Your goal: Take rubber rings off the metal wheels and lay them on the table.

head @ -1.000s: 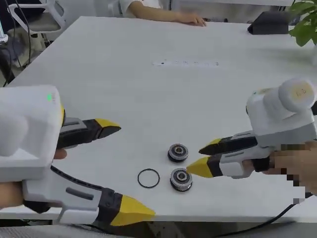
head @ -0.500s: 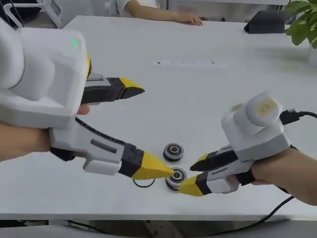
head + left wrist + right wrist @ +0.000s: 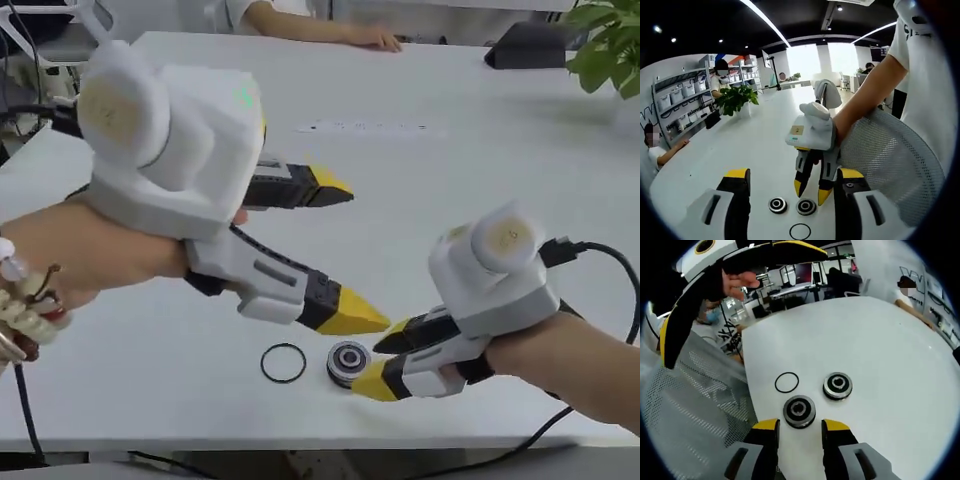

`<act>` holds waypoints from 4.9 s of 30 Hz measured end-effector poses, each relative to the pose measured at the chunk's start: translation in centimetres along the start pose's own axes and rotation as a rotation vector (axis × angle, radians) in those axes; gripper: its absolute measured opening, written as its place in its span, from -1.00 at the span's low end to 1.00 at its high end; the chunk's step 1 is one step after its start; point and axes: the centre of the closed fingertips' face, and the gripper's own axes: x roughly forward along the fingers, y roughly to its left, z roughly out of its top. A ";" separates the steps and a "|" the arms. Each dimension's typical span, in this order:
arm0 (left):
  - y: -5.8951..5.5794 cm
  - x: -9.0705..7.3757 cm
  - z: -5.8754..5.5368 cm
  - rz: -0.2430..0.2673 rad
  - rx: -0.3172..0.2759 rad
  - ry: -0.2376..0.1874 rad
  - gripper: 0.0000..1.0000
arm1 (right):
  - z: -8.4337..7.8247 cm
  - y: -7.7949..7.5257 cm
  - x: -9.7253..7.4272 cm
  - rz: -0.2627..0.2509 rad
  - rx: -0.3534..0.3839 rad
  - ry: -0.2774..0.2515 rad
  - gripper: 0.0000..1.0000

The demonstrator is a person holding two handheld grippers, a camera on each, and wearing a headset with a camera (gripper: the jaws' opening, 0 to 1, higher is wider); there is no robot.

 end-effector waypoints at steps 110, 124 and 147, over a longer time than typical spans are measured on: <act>-2.7 4.5 -11.4 -0.038 -0.140 0.184 -0.86 | 0.9 -0.2 -1.0 0.040 0.196 -0.054 -1.00; -2.7 4.5 -11.5 -0.037 -0.144 0.187 -0.86 | 1.5 0.3 -1.1 0.072 0.218 -0.081 -1.00; -2.8 4.5 -11.4 -0.029 -0.151 0.175 -0.85 | 1.1 0.1 -1.0 0.055 0.243 -0.065 -1.00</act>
